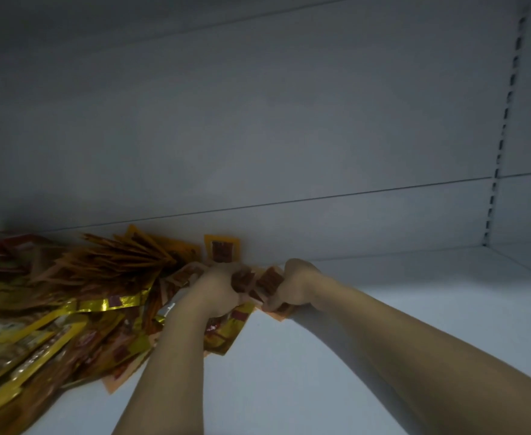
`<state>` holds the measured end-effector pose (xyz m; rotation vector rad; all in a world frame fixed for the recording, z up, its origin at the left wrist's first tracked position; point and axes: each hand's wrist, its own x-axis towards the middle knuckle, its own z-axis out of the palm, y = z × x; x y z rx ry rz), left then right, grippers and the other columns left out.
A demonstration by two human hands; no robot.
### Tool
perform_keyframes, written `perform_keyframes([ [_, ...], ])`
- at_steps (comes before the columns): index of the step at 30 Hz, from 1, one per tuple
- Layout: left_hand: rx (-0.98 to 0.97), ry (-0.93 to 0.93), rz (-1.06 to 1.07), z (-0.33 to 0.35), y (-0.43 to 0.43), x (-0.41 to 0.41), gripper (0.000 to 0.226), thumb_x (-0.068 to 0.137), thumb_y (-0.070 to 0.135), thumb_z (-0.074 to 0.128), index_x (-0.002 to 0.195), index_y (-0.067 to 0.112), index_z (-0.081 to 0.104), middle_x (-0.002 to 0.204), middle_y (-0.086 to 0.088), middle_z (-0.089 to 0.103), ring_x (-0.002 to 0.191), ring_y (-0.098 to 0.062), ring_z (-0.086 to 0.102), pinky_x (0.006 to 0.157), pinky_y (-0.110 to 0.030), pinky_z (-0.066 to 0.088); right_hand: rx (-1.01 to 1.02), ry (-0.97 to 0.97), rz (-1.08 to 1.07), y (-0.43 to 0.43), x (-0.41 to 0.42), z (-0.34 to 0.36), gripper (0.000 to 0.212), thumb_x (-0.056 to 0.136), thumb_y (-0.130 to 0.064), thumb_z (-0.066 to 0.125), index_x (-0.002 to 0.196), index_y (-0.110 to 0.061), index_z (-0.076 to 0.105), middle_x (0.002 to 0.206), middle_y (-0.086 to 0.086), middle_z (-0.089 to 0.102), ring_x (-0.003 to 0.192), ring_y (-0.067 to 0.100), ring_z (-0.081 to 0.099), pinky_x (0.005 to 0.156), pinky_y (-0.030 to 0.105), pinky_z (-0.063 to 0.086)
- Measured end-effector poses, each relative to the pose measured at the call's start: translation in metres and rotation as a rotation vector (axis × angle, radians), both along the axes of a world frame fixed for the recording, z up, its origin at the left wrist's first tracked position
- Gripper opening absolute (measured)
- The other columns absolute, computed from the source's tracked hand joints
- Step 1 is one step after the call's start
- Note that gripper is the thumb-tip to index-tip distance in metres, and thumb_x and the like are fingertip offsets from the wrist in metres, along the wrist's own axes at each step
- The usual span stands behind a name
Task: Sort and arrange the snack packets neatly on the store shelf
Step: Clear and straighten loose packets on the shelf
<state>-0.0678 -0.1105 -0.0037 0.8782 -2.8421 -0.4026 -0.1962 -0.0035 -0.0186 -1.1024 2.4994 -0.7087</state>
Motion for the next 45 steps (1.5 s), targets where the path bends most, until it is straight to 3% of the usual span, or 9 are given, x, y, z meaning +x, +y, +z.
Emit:
perform_keyframes([
  [5, 0.028, 0.025, 0.041, -0.004, 0.002, -0.002, 0.046, 0.096, 0.04, 0.059, 0.14, 0.035, 0.048, 0.144, 0.004, 0.05, 0.135, -0.028, 0.039, 0.109, -0.038, 0.029, 0.03, 0.082, -0.008, 0.013, -0.006, 0.007, 0.029, 0.062, -0.027, 0.088, 0.071, -0.012, 0.064, 0.063, -0.002, 0.065, 0.054, 0.012, 0.06, 0.052, 0.018, 0.044],
  [10, -0.17, -0.118, 0.101, -0.013, 0.003, -0.015, 0.057, 0.093, 0.057, 0.051, 0.145, 0.036, 0.04, 0.155, 0.0, 0.036, 0.145, -0.03, 0.022, 0.116, -0.055, 0.013, 0.022, 0.185, 0.001, 0.029, -0.014, 0.004, 0.036, 0.068, -0.032, 0.085, 0.089, -0.018, 0.059, 0.09, 0.003, 0.072, 0.077, 0.019, 0.067, 0.069, 0.024, 0.053],
  [14, -0.223, -0.188, 0.146, -0.019, 0.005, -0.02, 0.062, 0.095, 0.06, 0.042, 0.148, 0.028, 0.038, 0.157, -0.004, 0.034, 0.145, -0.03, 0.023, 0.116, -0.054, 0.013, 0.055, 0.054, -0.017, 0.038, -0.024, 0.008, 0.033, 0.067, -0.031, 0.089, 0.078, -0.015, 0.062, 0.071, -0.004, 0.061, 0.06, 0.012, 0.056, 0.056, 0.02, 0.041],
  [25, -0.034, 0.085, -0.144, -0.011, 0.008, -0.018, 0.003, 0.088, 0.03, 0.069, 0.089, 0.031, 0.066, 0.11, 0.011, 0.068, 0.108, -0.011, 0.061, 0.092, -0.031, 0.051, -0.275, 0.027, -0.1, 0.042, -0.035, 0.002, 0.023, 0.075, -0.027, 0.08, 0.082, -0.021, 0.058, 0.07, -0.011, 0.058, 0.059, 0.003, 0.051, 0.037, 0.01, 0.03],
  [28, 0.174, 0.224, -0.235, -0.008, 0.015, -0.018, 0.008, 0.085, 0.029, 0.073, 0.091, 0.033, 0.071, 0.095, 0.017, 0.071, 0.094, -0.005, 0.065, 0.084, -0.03, 0.056, -0.452, -0.04, -0.145, 0.042, -0.034, 0.002, 0.022, 0.081, -0.031, 0.078, 0.084, -0.025, 0.058, 0.072, -0.015, 0.057, 0.063, -0.001, 0.052, 0.037, 0.007, 0.032],
  [31, -0.039, 0.375, -0.078, 0.0, 0.011, -0.018, 0.021, 0.09, 0.039, 0.065, 0.111, 0.035, 0.065, 0.117, 0.012, 0.065, 0.109, -0.014, 0.061, 0.093, -0.033, 0.049, -0.539, -0.111, -0.185, 0.043, -0.034, 0.001, 0.016, 0.086, -0.034, 0.073, 0.087, -0.024, 0.061, 0.076, -0.012, 0.062, 0.068, 0.007, 0.059, 0.045, 0.015, 0.04],
  [35, -0.254, -0.07, 0.126, -0.003, 0.007, -0.014, 0.054, 0.089, 0.068, 0.047, 0.13, 0.035, 0.052, 0.133, 0.002, 0.058, 0.126, -0.028, 0.047, 0.107, -0.05, 0.027, -0.479, -0.129, -0.207, 0.044, -0.036, -0.001, 0.021, 0.089, -0.036, 0.071, 0.075, -0.023, 0.061, 0.068, -0.013, 0.06, 0.06, 0.003, 0.057, 0.036, 0.009, 0.033],
  [39, -0.243, -0.083, 0.015, -0.016, 0.023, -0.029, 0.057, 0.087, 0.073, 0.044, 0.125, 0.033, 0.058, 0.129, 0.0, 0.06, 0.125, -0.029, 0.048, 0.107, -0.052, 0.023, -0.459, -0.242, -0.266, 0.044, -0.035, -0.004, 0.028, 0.086, -0.031, 0.074, 0.066, -0.016, 0.061, 0.06, -0.005, 0.061, 0.051, 0.008, 0.058, 0.032, 0.01, 0.033],
  [45, -0.11, 0.039, -0.112, -0.017, 0.031, -0.035, 0.044, 0.088, 0.057, 0.061, 0.123, 0.03, 0.061, 0.122, 0.005, 0.065, 0.107, -0.018, 0.056, 0.063, -0.025, 0.023, -0.572, -0.684, -0.188, 0.047, -0.025, 0.006, 0.025, 0.089, -0.018, 0.073, 0.098, 0.005, 0.067, 0.084, 0.021, 0.072, 0.071, 0.034, 0.073, 0.063, 0.044, 0.061],
])
